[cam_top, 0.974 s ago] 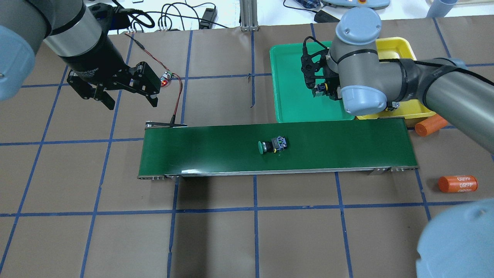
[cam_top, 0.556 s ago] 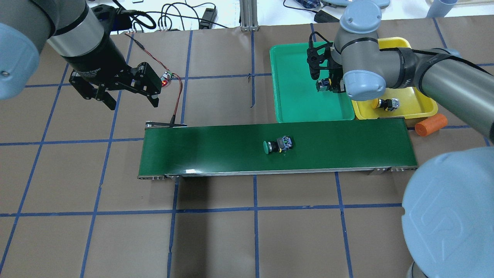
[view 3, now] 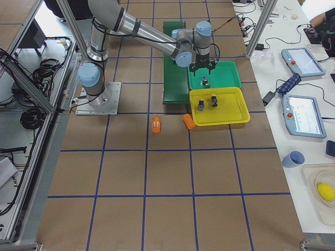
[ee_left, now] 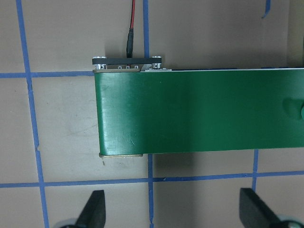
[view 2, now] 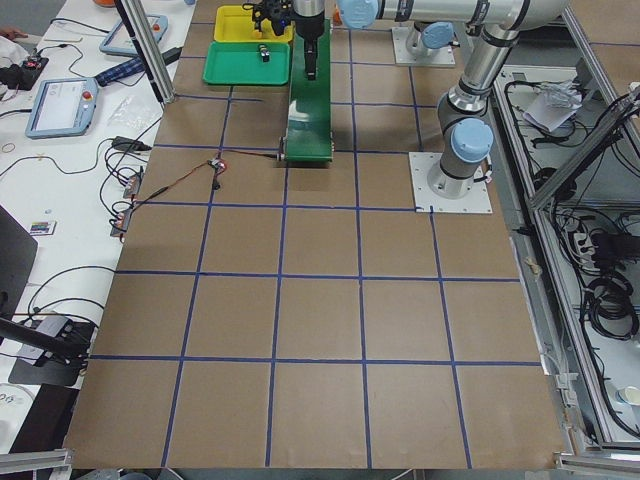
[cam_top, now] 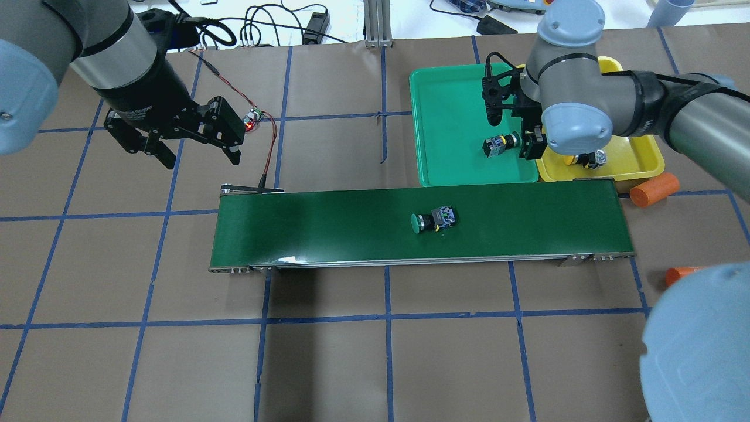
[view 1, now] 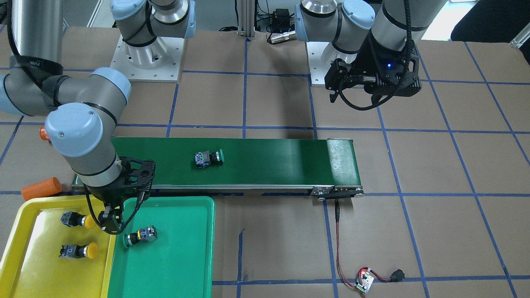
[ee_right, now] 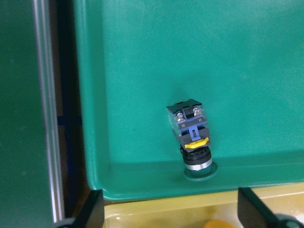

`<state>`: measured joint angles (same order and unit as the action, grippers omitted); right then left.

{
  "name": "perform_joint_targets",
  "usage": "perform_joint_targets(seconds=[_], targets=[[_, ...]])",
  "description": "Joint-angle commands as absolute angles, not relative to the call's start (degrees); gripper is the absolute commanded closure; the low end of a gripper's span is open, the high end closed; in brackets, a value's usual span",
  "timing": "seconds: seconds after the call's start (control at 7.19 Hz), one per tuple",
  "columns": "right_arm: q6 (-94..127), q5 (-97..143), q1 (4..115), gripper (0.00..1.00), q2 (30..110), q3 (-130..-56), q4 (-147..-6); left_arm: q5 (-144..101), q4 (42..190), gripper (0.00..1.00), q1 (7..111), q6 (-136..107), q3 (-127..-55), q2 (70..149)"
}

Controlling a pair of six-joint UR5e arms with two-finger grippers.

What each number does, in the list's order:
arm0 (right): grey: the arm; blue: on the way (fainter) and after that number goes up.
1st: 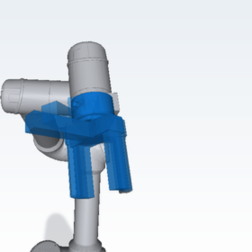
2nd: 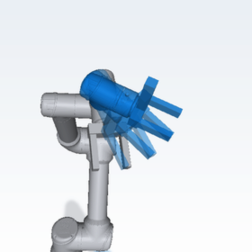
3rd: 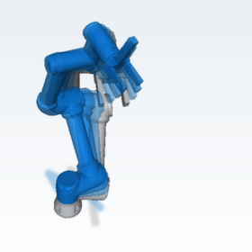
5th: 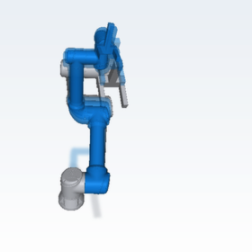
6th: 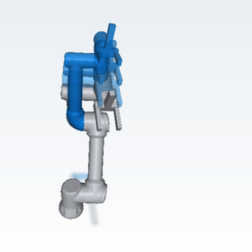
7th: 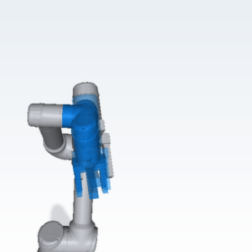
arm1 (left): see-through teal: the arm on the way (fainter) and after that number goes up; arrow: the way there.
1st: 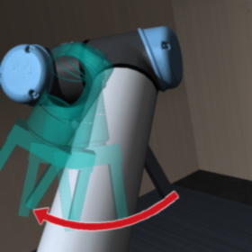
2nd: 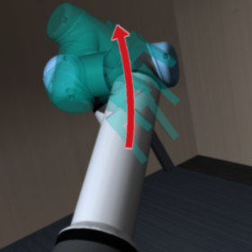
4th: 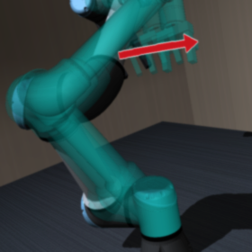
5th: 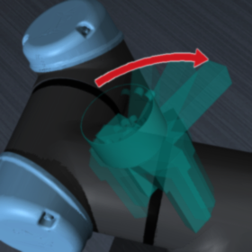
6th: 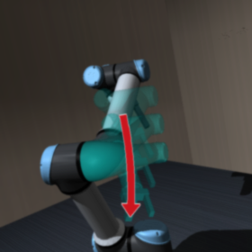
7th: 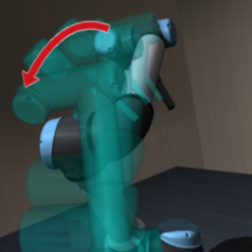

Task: Sort buttons by color to trays
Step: 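Grasp the last green push button on the belt with the right gripper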

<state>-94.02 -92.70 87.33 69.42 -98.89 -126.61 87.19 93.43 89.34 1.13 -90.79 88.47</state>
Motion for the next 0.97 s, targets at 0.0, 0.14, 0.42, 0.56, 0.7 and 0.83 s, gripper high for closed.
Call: perform_joint_targets(seconds=[0.0,0.14,0.42,0.56,0.7,0.83], targets=[[-94.5,-92.5,85.4,0.00,79.0,-106.0,-122.2,87.8,93.6,0.00,89.4,1.4,-90.6,88.7],[-94.5,-92.5,84.7,0.00,82.1,-109.7,-122.3,88.0,93.7,0.00,89.3,1.4,-90.4,88.4],[-94.6,-92.3,85.3,0.00,85.0,-115.9,-122.2,87.9,93.6,0.00,89.3,1.5,-90.2,88.5],[-94.7,-92.5,85.1,0.00,85.3,-118.1,-123.1,88.0,93.8,0.00,89.4,1.6,-90.9,88.2],[-95.4,-92.5,85.3,0.00,85.3,-118.1,-123.2,88.1,93.7,0.00,89.4,1.6,-90.9,88.2],[-95.7,-92.3,85.3,0.00,84.8,-118.3,-125.5,88.1,93.7,0.00,89.4,1.7,-90.7,88.1]])
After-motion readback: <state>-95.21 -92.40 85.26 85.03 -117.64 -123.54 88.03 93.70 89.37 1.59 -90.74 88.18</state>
